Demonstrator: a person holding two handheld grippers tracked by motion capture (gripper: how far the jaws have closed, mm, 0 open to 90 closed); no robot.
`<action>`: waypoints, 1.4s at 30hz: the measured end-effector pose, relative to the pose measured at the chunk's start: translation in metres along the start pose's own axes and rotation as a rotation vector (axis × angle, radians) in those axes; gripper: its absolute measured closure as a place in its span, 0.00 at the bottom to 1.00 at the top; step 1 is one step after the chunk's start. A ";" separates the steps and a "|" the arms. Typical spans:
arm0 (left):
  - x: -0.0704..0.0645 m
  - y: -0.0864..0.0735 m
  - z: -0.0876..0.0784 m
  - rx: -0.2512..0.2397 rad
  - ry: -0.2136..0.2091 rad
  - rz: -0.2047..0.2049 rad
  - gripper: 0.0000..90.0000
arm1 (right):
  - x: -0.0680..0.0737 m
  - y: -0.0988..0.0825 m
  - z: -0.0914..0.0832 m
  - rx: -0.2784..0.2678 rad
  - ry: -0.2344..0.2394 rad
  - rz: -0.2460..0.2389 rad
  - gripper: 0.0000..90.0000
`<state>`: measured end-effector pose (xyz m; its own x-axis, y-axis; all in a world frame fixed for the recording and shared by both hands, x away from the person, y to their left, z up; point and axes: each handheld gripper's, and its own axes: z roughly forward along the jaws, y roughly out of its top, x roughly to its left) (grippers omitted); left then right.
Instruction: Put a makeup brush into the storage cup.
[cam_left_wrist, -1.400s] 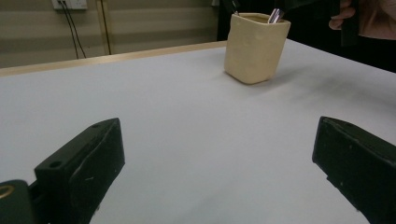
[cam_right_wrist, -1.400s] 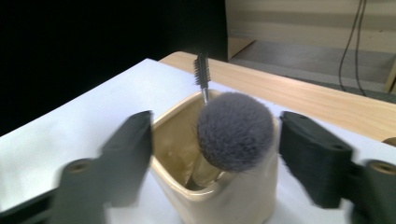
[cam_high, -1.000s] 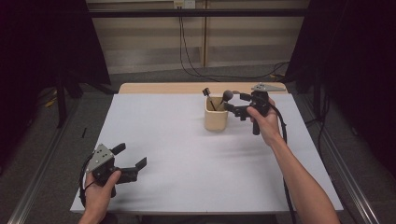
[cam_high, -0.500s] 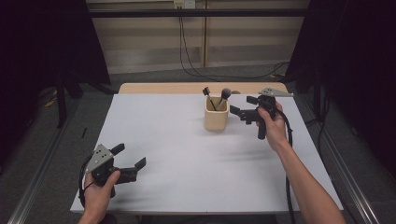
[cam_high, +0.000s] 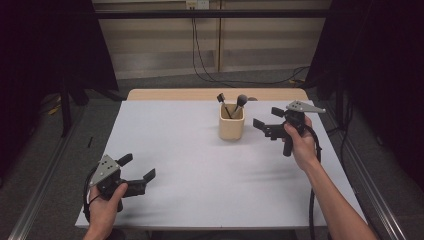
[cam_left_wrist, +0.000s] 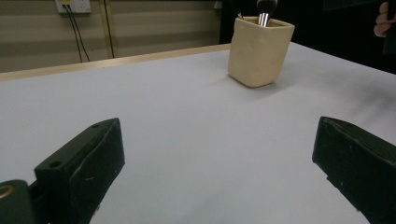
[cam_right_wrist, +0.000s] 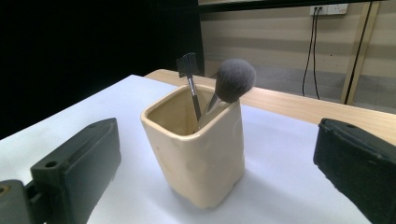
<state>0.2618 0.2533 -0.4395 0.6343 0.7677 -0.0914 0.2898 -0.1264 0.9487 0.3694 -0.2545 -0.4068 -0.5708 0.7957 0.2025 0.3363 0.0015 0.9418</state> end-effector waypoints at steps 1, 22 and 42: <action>0.000 0.000 0.000 0.001 0.001 0.003 0.02 | 0.000 0.000 -0.002 0.002 0.001 -0.001 0.00; -0.002 0.000 -0.001 0.001 -0.003 0.011 0.02 | 0.010 -0.021 -0.048 -0.040 -0.050 -0.005 0.00; -0.007 0.001 -0.006 -0.007 -0.004 0.016 0.02 | 0.018 -0.045 -0.087 -0.032 -0.099 -0.013 0.00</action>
<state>0.2533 0.2513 -0.4364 0.6419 0.7629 -0.0780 0.2746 -0.1337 0.9522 0.2789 -0.2935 -0.4221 -0.4978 0.8516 0.1644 0.3043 -0.0059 0.9525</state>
